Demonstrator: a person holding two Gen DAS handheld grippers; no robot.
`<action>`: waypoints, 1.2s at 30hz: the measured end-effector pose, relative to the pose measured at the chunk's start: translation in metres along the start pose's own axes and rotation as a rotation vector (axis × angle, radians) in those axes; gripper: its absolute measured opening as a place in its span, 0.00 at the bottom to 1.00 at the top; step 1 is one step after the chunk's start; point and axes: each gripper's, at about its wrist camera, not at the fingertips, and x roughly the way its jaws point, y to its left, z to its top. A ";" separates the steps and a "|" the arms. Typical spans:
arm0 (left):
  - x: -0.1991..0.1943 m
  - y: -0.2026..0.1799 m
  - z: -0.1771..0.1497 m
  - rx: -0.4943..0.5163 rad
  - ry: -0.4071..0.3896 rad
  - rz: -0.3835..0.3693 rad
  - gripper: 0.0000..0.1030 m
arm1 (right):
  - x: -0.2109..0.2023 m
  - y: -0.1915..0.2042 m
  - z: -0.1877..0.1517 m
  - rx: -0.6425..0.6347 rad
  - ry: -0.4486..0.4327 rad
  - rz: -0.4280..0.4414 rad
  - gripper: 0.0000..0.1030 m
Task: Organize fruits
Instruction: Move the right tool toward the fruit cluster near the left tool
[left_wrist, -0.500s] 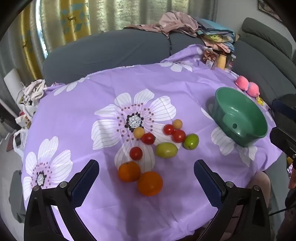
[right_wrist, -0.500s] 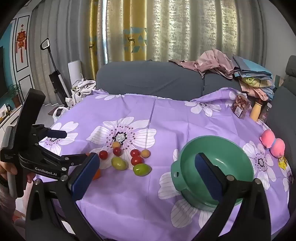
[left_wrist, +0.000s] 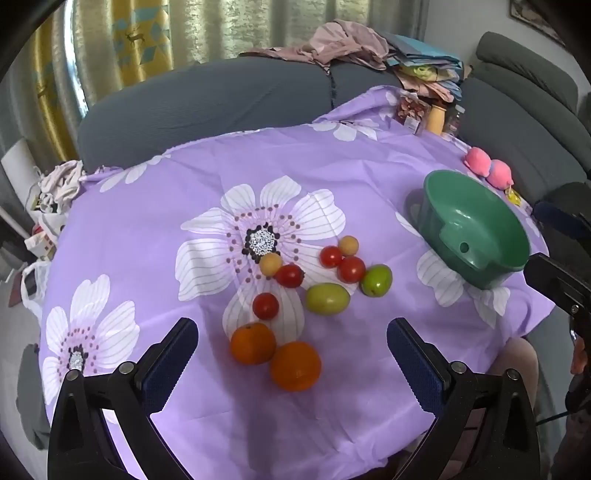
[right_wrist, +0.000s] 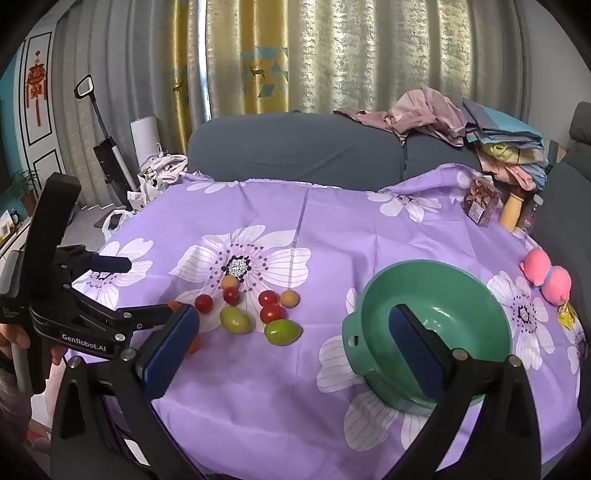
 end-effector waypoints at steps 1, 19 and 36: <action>0.000 0.000 0.000 0.000 0.000 -0.001 0.99 | 0.000 -0.001 0.000 0.001 0.000 0.002 1.00; 0.003 0.010 0.004 -0.060 -0.014 -0.123 0.99 | -0.006 0.000 0.000 0.048 -0.094 0.086 1.00; -0.018 0.021 0.008 -0.158 -0.128 -0.347 0.99 | -0.041 -0.005 -0.009 0.154 -0.461 0.283 1.00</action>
